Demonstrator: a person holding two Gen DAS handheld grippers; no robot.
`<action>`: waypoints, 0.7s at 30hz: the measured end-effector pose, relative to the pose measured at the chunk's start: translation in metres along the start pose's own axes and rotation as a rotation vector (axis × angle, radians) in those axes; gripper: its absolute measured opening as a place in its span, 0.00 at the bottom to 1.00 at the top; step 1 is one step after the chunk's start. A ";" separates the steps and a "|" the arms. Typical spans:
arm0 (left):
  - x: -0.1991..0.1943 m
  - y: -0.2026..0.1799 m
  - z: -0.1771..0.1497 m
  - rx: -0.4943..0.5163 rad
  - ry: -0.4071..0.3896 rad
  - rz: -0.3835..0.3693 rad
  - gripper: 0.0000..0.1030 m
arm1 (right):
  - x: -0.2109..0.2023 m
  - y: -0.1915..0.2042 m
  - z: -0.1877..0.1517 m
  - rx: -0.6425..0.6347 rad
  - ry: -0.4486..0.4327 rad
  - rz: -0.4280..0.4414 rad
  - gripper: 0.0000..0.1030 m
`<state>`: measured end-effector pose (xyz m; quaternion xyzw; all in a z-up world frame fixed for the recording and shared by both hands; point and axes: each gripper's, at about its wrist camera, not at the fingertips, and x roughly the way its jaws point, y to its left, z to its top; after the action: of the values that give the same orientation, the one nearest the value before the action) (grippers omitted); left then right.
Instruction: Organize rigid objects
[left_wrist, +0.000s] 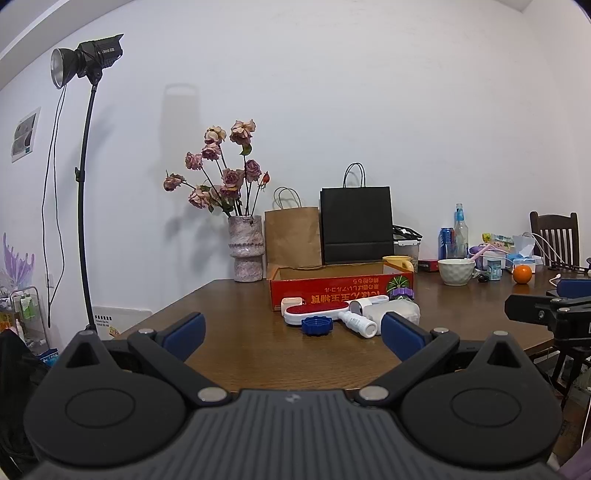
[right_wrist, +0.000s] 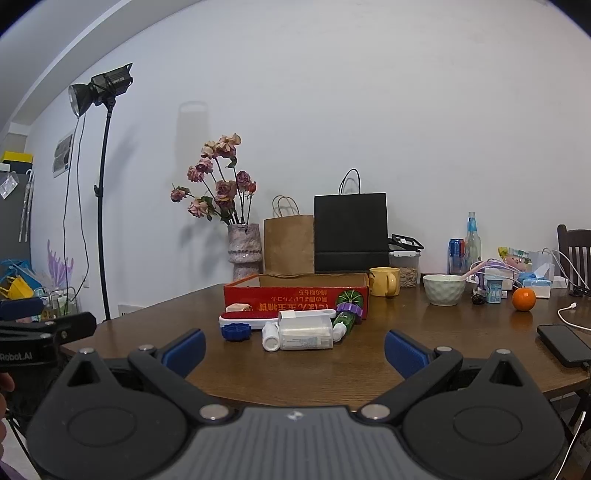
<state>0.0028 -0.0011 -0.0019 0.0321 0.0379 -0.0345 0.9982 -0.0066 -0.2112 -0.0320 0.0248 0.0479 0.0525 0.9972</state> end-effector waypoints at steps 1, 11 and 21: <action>0.000 0.000 0.001 -0.001 0.000 0.001 1.00 | 0.000 0.000 0.000 0.000 0.002 0.001 1.00; -0.001 0.002 0.002 0.000 0.003 -0.001 1.00 | 0.003 -0.001 -0.001 0.005 0.007 0.000 1.00; 0.000 -0.001 0.002 0.005 -0.001 0.002 1.00 | 0.003 -0.001 -0.003 -0.003 0.004 0.010 1.00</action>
<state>0.0026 -0.0020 0.0006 0.0346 0.0373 -0.0336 0.9981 -0.0043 -0.2118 -0.0357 0.0235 0.0497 0.0574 0.9968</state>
